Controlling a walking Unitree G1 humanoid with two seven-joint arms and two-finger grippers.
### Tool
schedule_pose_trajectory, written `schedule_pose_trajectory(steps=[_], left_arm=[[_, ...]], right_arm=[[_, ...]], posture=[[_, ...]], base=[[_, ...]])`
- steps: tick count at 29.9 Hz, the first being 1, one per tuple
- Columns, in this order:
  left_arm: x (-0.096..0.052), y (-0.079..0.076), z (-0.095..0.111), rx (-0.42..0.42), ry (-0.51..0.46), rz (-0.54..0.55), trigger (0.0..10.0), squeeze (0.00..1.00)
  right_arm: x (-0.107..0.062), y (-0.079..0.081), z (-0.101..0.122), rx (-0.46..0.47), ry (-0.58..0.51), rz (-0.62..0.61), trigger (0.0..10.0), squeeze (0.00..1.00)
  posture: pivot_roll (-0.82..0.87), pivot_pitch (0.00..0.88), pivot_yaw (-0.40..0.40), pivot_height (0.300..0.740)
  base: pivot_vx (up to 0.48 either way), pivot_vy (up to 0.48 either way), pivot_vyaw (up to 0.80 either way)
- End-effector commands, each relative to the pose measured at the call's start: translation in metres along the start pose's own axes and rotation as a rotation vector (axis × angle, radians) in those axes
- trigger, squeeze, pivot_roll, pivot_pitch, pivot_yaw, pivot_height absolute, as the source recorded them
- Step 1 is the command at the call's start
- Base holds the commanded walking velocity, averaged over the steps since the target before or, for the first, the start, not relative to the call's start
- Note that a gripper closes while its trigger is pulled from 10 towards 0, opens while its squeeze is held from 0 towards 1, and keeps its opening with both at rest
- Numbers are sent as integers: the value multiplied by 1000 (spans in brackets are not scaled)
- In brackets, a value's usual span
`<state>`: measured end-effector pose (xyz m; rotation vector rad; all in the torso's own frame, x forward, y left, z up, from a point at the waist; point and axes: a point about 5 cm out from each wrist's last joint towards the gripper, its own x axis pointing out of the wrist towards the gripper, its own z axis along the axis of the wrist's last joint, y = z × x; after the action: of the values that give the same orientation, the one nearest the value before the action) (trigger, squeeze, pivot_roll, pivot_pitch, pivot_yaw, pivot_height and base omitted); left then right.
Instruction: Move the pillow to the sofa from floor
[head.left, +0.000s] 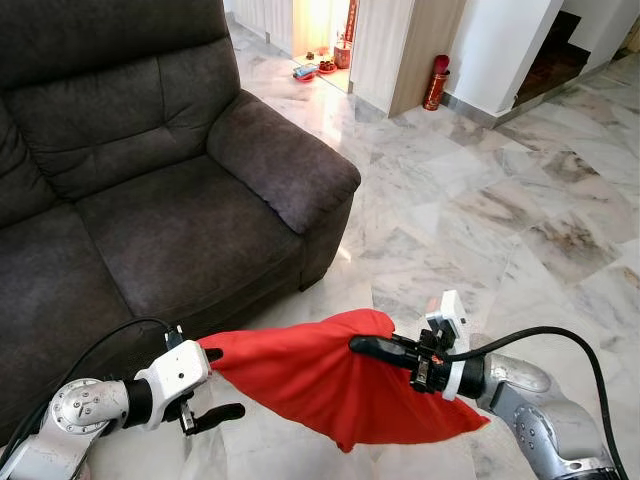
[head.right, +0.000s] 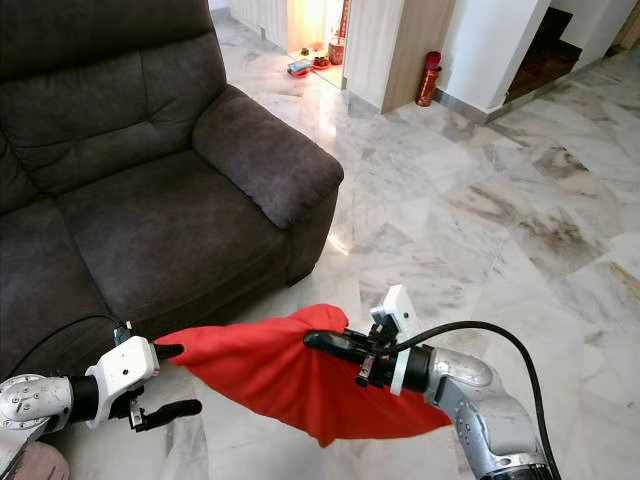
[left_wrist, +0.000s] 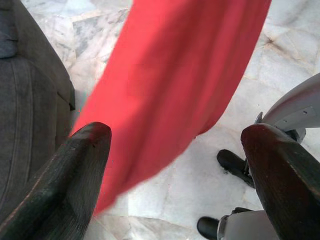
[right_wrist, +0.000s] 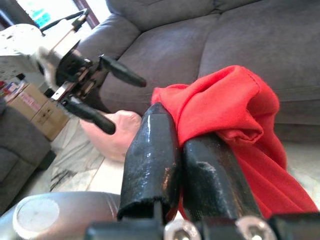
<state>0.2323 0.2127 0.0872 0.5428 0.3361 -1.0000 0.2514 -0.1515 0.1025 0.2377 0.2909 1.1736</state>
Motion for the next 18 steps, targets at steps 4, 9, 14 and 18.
schedule_pose_trajectory(steps=[4,9,14,18], left_arm=[[-1,4,1,22,5,10,10000,0],[-2,5,3,38,4,-1,10000,0],[-4,-11,-3,-13,44,-123,10000,0],[-12,-37,-19,-121,157,-304,10000,0]], right_arm=[[4,16,20,-91,-59,143,10000,0],[2,14,13,-87,-23,138,10000,0],[4,12,14,-87,-35,119,10000,0],[6,11,17,-89,-49,113,10000,0]], posture=[[46,61,-59,740],[48,64,-58,740],[50,67,-56,740],[51,68,-54,740]], base=[[0,0,0],[0,0,0],[0,0,0],[0,0,0]])
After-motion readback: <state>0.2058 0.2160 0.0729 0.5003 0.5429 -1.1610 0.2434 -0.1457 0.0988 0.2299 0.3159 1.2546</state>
